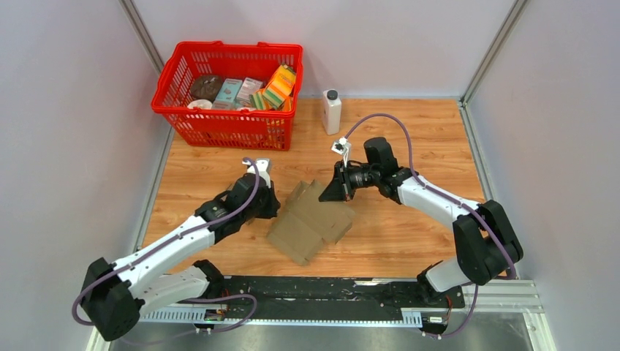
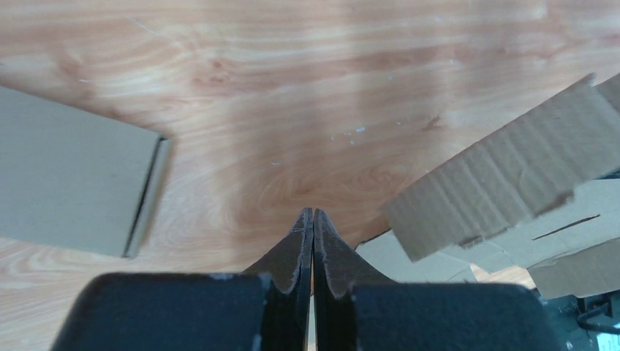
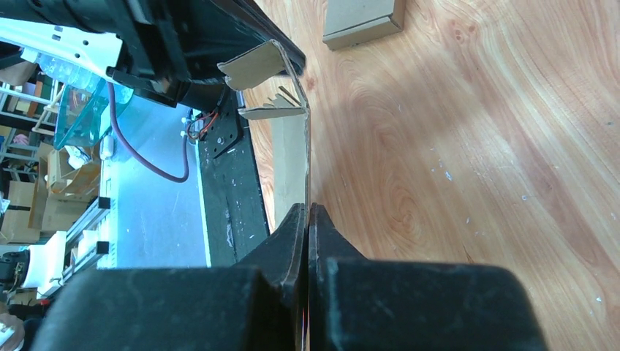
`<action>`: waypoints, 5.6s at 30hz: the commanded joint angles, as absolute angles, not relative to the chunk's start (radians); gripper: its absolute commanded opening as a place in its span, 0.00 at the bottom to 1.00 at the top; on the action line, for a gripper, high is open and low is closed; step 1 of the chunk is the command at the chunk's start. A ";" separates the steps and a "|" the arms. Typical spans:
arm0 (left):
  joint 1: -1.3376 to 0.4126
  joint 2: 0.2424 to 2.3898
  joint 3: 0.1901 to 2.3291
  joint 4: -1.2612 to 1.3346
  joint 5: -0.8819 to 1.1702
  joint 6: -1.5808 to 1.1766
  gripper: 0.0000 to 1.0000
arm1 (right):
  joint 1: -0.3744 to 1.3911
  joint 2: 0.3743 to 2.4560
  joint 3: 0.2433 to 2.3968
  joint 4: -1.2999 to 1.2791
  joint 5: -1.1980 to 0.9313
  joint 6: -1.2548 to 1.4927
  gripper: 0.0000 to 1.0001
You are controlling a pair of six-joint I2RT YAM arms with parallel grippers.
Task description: Fold the paper box
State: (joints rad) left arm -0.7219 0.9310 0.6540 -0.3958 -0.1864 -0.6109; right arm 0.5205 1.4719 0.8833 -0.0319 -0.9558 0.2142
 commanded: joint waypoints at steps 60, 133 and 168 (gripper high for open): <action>-0.821 1.223 0.811 -0.130 -0.047 -0.364 0.15 | 0.712 1.505 1.011 -0.318 -0.563 -0.080 0.00; -1.068 0.773 0.255 0.201 -0.497 -0.476 0.50 | 0.666 1.397 0.629 0.216 -0.143 1.557 0.00; -1.025 1.399 0.598 0.345 -0.438 -0.538 0.21 | 0.629 1.431 0.460 0.480 -0.163 1.631 0.00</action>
State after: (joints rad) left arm -1.0115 1.3968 0.5297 0.3531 -0.3866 -0.4667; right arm 0.6155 1.4513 0.4747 0.4591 -0.1474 1.6161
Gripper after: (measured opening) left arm 0.367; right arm 0.010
